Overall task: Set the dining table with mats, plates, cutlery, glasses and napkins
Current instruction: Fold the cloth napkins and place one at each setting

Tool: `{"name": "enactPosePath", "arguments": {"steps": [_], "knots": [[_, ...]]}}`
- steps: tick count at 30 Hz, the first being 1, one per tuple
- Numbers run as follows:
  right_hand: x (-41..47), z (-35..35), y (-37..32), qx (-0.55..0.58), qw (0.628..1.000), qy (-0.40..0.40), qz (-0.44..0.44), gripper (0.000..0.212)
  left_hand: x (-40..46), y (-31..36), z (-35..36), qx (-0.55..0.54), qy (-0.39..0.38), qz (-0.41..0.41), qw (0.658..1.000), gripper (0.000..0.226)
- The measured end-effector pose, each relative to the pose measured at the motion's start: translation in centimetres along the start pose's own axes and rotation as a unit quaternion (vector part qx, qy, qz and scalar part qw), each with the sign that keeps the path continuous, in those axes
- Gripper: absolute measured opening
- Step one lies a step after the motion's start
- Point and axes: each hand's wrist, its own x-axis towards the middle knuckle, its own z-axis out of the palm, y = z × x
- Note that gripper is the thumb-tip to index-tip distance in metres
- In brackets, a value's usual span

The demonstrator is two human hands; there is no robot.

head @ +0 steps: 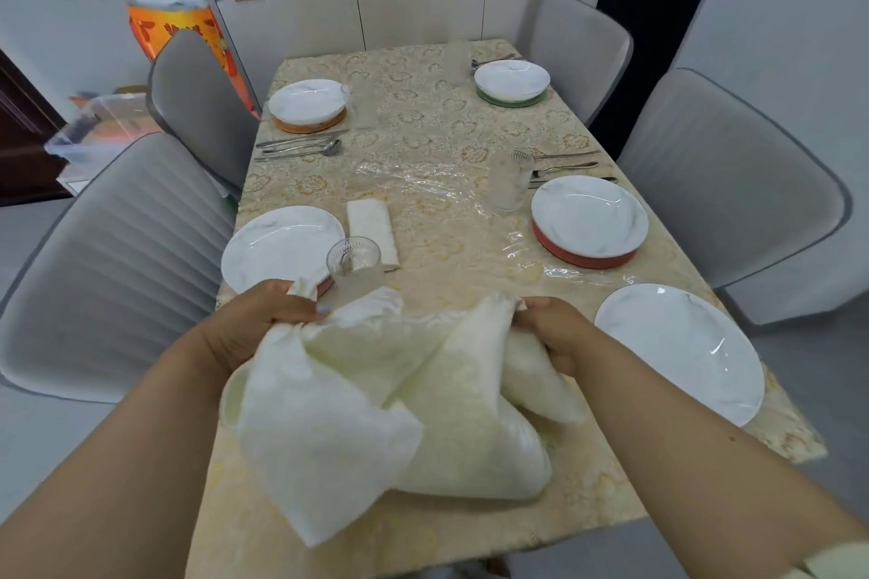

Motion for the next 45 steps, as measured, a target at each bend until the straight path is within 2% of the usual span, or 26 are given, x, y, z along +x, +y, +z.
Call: {"name": "enactPosePath", "arguments": {"steps": [1,3,5,6,7,8,9,10,11,12,13,14,15,19,21,22,24,26,28,30,33,35,39,41,43,45], "knots": [[0.0,-0.1,-0.3,0.048,0.999,0.017,0.009,0.015,-0.1,0.0,0.4,0.008,-0.01,-0.011,1.0,0.021],[-0.5,-0.3,-0.7,0.121,0.993,0.002,0.013,0.027,-0.1,-0.6,1.0,0.013,-0.013,-0.024,1.0,0.035],[-1.3,0.0,-0.7,0.064,0.997,-0.026,-0.028,0.037,0.1,-1.4,1.4,0.035,-0.033,-0.044,0.998,0.054],[-1.7,0.6,-0.5,0.006,0.998,-0.033,-0.058,0.052,0.3,-1.7,1.4,0.053,-0.037,-0.057,0.996,0.071],[-2.2,1.2,-0.4,-0.048,0.994,-0.04,-0.089,0.079,0.4,-1.9,1.5,0.061,-0.042,-0.066,0.995,0.081],[-2.4,1.9,-0.2,-0.091,0.989,-0.04,-0.107,0.106,0.7,-2.3,1.4,0.059,-0.04,-0.068,0.995,0.083],[-2.4,2.7,-0.1,-0.13,0.984,-0.033,-0.115,0.125,1.0,-2.6,1.5,0.063,-0.041,-0.076,0.994,0.081],[-2.2,3.4,0.0,-0.164,0.979,-0.014,-0.122,0.132,1.1,-2.6,2.1,0.076,-0.045,-0.086,0.992,0.078],[-2.0,4.1,0.2,-0.197,0.972,0.014,-0.127,0.125,1.1,-2.6,2.6,0.076,-0.048,-0.09,0.992,0.065],[-1.6,4.5,0.2,-0.214,0.967,0.042,-0.13,0.104,1.1,-2.6,3.1,0.076,-0.05,-0.09,0.992,0.043],[-1.1,4.7,0.3,-0.219,0.964,0.066,-0.135,0.07,1.0,-2.8,3.6,0.077,-0.055,-0.086,0.992,0.023],[-0.9,4.9,0.2,-0.218,0.963,0.088,-0.132,0.035,1.2,-3.1,3.8,0.078,-0.056,-0.082,0.992,0.022],[-0.7,4.9,-0.1,-0.202,0.965,0.105,-0.13,0.018,1.4,-3.3,4.1,0.078,-0.063,-0.084,0.991,0.021],[-0.1,3.7,-3.8,-0.03,0.991,0.123,-0.047,0.024,1.9,-3.8,4.6,0.066,-0.082,-0.076,0.991,0.006],[0.9,2.5,-6.4,0.001,0.992,0.124,-0.04,0.022,2.4,-3.8,5.0,0.051,-0.085,-0.084,0.992,0.027],[1.7,1.9,-7.6,-0.024,0.989,0.137,-0.044,0.026,2.8,-3.9,5.2,0.041,-0.089,-0.081,0.992,0.03],[3.3,1.2,-9.6,-0.145,0.973,0.171,-0.052,0.039,3.3,-3.9,5.9,0.032,-0.098,-0.077,0.992,0.028],[4.8,1.0,-10.8,-0.254,0.946,0.199,-0.042,0.047,3.7,-3.6,6.6,0.024,-0.099,-0.076,0.992,0.017],[6.5,0.8,-11.6,-0.308,0.926,0.213,-0.042,0.047,4.1,-3.6,7.2,0.013,-0.098,-0.071,0.993,0.004],[7.9,0.9,-11.8,-0.347,0.905,0.241,-0.044,0.044,4.5,-3.8,7.4,0.001,-0.091,-0.072,0.993,0.004],[10.3,0.6,-11.4,-0.386,0.891,0.232,-0.053,0.042,4.9,-4.1,7.4,-0.023,-0.076,-0.072,0.994,0.022],[11.0,0.6,-11.0,-0.422,0.88,0.214,-0.046,0.041,5.2,-4.3,7.3,-0.043,-0.064,-0.065,0.995,0.021],[10.8,0.6,-9.8,-0.524,0.826,0.206,-0.023,0.075,5.2,-4.4,6.9,-0.091,-0.034,-0.047,0.994,0.031],[9.7,1.1,-9.1,-0.536,0.809,0.228,-0.073,0.07,4.9,-4.3,6.8,-0.082,-0.026,-0.036,0.996,0.035],[8.0,1.8,-8.0,-0.522,0.82,0.206,-0.108,0.06,4.4,-4.1,6.8,-0.077,-0.016,-0.018,0.997,0.027],[5.5,2.8,-7.1,-0.431,0.89,0.143,-0.045,0.062,3.8,-4.0,6.8,-0.072,-0.001,0.006,0.997,0.016]]}}
